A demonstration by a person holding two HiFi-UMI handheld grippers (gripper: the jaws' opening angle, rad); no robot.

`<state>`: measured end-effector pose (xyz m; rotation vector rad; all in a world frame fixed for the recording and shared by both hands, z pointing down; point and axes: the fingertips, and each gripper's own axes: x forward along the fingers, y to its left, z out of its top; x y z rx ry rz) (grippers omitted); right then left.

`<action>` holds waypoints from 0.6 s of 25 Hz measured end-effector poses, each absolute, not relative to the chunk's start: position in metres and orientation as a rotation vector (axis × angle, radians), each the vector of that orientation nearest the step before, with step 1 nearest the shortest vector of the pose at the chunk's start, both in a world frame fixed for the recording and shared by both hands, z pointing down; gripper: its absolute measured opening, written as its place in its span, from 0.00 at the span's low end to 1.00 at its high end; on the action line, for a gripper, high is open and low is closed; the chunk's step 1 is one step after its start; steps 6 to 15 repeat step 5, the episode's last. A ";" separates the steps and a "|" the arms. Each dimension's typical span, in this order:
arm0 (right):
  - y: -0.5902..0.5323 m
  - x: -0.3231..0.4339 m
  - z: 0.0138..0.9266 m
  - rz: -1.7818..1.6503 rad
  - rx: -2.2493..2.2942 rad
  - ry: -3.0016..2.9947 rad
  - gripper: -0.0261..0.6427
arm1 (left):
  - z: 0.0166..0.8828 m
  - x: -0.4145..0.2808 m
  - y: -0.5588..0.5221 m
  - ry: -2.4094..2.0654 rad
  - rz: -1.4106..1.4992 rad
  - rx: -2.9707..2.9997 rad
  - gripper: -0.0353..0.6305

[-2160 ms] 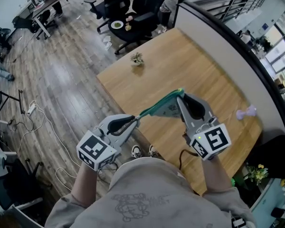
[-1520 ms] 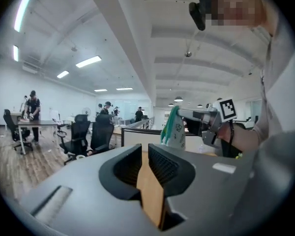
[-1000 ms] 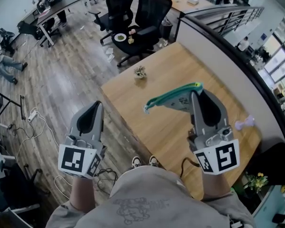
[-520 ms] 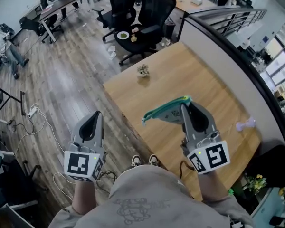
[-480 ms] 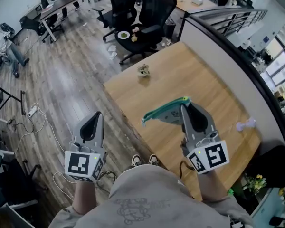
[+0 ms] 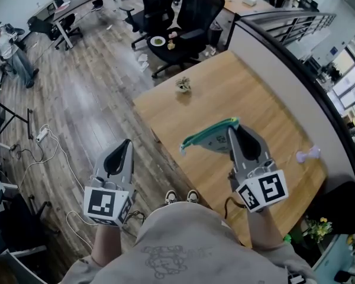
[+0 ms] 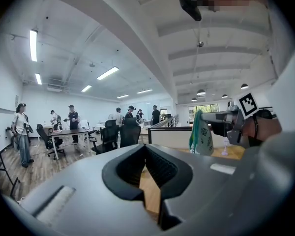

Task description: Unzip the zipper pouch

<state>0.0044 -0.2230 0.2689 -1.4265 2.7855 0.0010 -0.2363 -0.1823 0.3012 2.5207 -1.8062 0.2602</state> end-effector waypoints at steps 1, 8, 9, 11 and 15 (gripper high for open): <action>-0.222 0.003 0.269 0.003 -1.425 2.785 0.11 | 0.301 -0.237 -0.181 -1.804 0.259 2.525 0.05; -0.216 -0.001 0.270 0.017 -1.416 2.784 0.11 | 0.302 -0.238 -0.176 -1.799 0.254 2.540 0.05; -0.216 -0.001 0.270 0.017 -1.416 2.784 0.11 | 0.302 -0.238 -0.176 -1.799 0.254 2.540 0.05; -0.216 -0.001 0.270 0.017 -1.416 2.784 0.11 | 0.302 -0.238 -0.176 -1.799 0.254 2.540 0.05; -0.216 -0.001 0.270 0.017 -1.416 2.784 0.11 | 0.302 -0.238 -0.176 -1.799 0.254 2.540 0.05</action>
